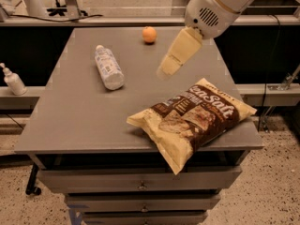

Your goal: Place blue plastic bottle upright

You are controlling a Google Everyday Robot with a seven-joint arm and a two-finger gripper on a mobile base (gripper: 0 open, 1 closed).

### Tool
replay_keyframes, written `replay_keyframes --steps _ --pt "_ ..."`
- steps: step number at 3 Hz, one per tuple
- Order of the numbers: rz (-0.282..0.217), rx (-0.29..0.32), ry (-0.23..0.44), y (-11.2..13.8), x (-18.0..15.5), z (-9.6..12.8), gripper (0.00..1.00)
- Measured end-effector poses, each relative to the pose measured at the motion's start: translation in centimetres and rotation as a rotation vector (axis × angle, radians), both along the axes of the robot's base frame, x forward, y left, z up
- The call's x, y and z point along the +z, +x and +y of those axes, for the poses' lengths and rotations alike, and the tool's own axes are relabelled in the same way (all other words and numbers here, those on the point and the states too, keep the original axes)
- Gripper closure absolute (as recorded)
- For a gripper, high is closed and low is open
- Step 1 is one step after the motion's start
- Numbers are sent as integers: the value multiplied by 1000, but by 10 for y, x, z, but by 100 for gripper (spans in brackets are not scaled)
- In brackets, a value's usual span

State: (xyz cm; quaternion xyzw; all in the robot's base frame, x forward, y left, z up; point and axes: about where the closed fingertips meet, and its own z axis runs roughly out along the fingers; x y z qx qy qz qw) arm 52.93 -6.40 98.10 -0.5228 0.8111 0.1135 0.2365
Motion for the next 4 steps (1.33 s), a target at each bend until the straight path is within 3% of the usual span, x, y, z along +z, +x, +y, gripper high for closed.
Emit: replay_keyframes --steps 1,2,4 --pt "43 -93 77 38 -15 55 0" --pt "79 -163 107 39 -15 62 0" --pt "71 -171 120 43 -14 67 0"
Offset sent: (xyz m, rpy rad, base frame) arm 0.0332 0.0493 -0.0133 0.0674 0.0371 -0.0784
